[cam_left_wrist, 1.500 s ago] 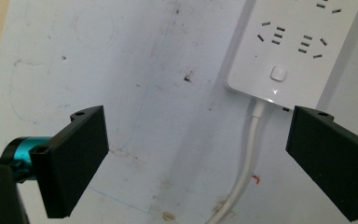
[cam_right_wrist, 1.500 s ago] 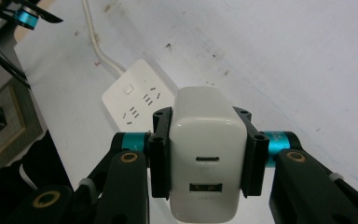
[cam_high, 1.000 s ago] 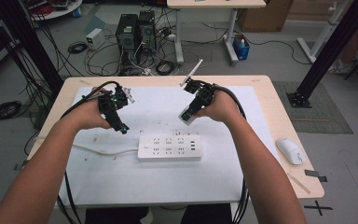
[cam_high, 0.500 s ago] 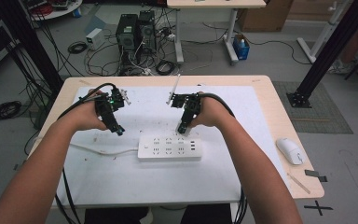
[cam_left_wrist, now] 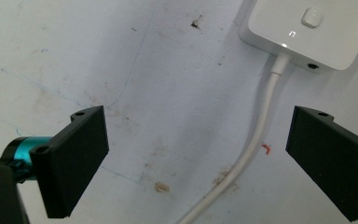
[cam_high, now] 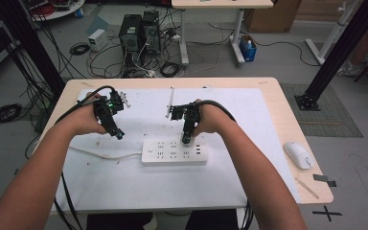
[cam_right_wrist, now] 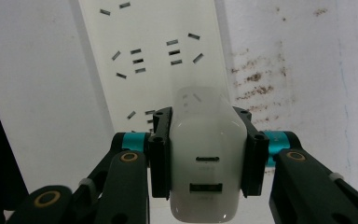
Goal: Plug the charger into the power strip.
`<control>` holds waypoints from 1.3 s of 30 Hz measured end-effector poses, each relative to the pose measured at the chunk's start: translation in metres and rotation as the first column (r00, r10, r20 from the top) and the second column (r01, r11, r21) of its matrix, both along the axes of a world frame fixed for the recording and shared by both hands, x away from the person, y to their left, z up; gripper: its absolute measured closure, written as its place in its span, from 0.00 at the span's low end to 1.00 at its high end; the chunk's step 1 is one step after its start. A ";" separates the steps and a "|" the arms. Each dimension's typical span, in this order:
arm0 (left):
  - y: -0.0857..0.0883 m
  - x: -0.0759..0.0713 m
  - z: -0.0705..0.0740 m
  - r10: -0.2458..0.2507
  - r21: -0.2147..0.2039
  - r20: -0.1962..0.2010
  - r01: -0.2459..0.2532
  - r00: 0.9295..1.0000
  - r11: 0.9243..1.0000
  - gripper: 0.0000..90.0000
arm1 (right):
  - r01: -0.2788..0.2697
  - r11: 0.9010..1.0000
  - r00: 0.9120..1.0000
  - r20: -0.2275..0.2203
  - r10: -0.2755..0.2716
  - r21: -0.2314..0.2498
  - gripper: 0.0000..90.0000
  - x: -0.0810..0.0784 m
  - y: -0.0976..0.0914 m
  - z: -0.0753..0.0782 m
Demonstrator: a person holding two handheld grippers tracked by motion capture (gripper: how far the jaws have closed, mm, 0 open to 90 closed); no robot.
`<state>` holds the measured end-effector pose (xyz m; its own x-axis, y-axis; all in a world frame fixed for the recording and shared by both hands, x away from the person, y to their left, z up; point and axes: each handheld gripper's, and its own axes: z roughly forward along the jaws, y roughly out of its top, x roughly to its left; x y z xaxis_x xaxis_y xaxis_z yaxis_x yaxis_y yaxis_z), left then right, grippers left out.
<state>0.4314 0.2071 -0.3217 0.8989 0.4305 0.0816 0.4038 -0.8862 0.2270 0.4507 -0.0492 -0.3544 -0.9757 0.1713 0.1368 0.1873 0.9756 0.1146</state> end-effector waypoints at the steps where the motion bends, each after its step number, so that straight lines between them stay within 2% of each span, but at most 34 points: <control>1: 0.000 0.000 0.000 0.004 -0.002 0.001 -0.004 1.000 1.000 0.06 | -0.008 1.000 1.000 -0.001 0.008 -0.006 0.69 -0.001 0.001 0.000; 5: 0.000 0.000 0.000 0.002 0.000 0.001 -0.002 1.000 1.000 0.06 | -0.040 0.999 0.999 -0.002 0.040 -0.016 0.69 -0.003 0.003 -0.001; 9: 0.000 -0.001 0.000 0.003 0.001 0.002 -0.003 1.000 1.000 0.06 | -0.069 0.997 0.998 0.015 0.069 -0.029 0.69 -0.006 0.006 -0.001; 13: -0.002 -0.001 -0.001 0.001 0.005 -0.001 -0.001 1.000 1.000 0.06 | -0.124 0.992 0.991 0.036 0.125 -0.039 0.69 -0.010 0.009 -0.001; 16: -0.002 -0.001 -0.001 -0.001 0.005 -0.001 0.001 1.000 1.000 0.06 | -0.124 0.991 0.991 0.040 0.126 -0.050 0.69 -0.011 0.010 -0.001; 19: -0.003 -0.002 -0.001 -0.003 0.004 -0.001 0.003 1.000 1.000 0.06 | -0.153 0.986 0.986 0.062 0.157 -0.067 0.70 -0.015 0.015 -0.004; 21: -0.003 -0.002 -0.001 -0.003 0.004 0.000 0.003 1.000 1.000 0.06 | -0.156 0.986 0.985 0.067 0.160 -0.066 0.70 -0.015 0.015 -0.004; 22: -0.003 -0.003 -0.001 0.000 0.003 0.000 0.000 1.000 1.000 0.06 | -0.136 0.988 0.988 0.066 0.140 -0.072 0.70 -0.017 0.014 -0.003; 23: -0.002 -0.003 -0.001 0.001 0.001 0.001 -0.001 1.000 1.000 0.06 | -0.155 0.984 0.984 0.074 0.162 -0.088 0.70 -0.020 0.015 -0.011; 29: 0.004 -0.003 -0.005 0.013 0.006 -0.006 -0.013 1.000 1.000 0.06 | -0.142 0.988 0.986 0.078 0.147 -0.062 0.70 -0.018 0.014 -0.011; 32: 0.006 -0.003 -0.006 0.019 0.005 -0.010 -0.019 1.000 1.000 0.06 | -0.130 0.988 0.987 0.082 0.137 -0.084 0.70 -0.021 0.015 -0.010; 33: 0.006 -0.002 -0.007 0.021 0.003 -0.011 -0.021 1.000 1.000 0.06 | -0.136 0.987 0.986 0.090 0.144 -0.088 0.70 -0.022 0.016 -0.011; 34: 0.006 -0.002 -0.008 0.023 0.004 -0.012 -0.023 1.000 1.000 0.06 | -0.157 0.984 0.980 0.107 0.166 -0.088 0.70 -0.024 0.016 -0.011; 39: 0.005 -0.002 -0.007 0.018 0.006 -0.014 -0.018 1.000 1.000 0.06 | -0.156 0.981 0.980 0.107 0.168 -0.111 0.70 -0.026 0.019 -0.011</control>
